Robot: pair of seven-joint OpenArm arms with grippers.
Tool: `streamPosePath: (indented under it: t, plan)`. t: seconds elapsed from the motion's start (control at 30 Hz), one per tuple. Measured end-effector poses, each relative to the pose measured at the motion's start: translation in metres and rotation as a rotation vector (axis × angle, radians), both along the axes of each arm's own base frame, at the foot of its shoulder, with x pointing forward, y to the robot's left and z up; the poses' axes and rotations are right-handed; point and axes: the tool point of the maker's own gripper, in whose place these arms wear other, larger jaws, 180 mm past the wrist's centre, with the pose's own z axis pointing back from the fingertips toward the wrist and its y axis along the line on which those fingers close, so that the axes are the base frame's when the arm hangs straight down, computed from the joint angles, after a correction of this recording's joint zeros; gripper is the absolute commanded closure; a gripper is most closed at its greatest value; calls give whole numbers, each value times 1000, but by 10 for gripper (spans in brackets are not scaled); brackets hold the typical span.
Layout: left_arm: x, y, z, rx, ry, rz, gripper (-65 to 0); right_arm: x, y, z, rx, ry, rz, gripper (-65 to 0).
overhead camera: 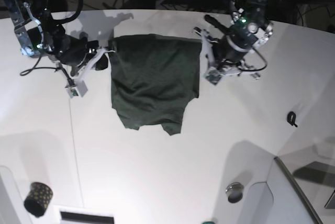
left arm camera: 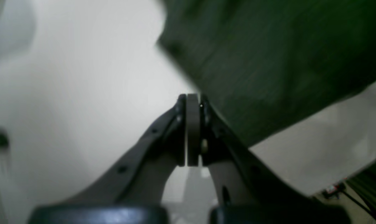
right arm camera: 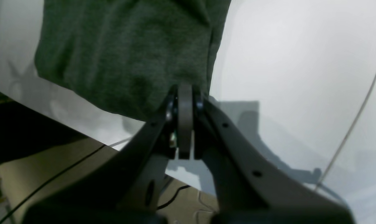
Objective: Layout the t-shirt on the table in an organized manner, then fold the t-shirt properly
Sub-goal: 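Grasp the shirt's edge with both grippers and pull it straight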
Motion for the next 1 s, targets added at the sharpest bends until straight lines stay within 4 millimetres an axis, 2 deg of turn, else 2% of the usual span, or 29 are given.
streamPosePath:
  t: [0.1,0.2,0.3,0.47,0.63,0.7,0.9,1.0]
  plan:
    - [1,13,7,-76,-45,80,0,-2,13,1,18,-24,27,-6]
    - [-2,22,25,-236,-110,166,0,-5,32,13,44,-62,77,-6]
    - [-6,35,30,-375,-138,258,0,-6,48,23,74,-85,118,-6]
    - [-16,53,27,-559,-208,388,0,0,48,29,101,-160,75,-6]
    - [-25,60,14,-578,-192,425,0,-22,52,18,107,-139,96,-6]
    - [-24,52,11,-593,-183,415,0,-22,52,13,100,-134,100,-6]
    - [-20,-27,13,-703,-120,243,0,-33,63,-4,90,-86,145,-6]
    - [-12,-51,8,-730,-99,187,0,-25,62,-10,83,-86,135,-6]
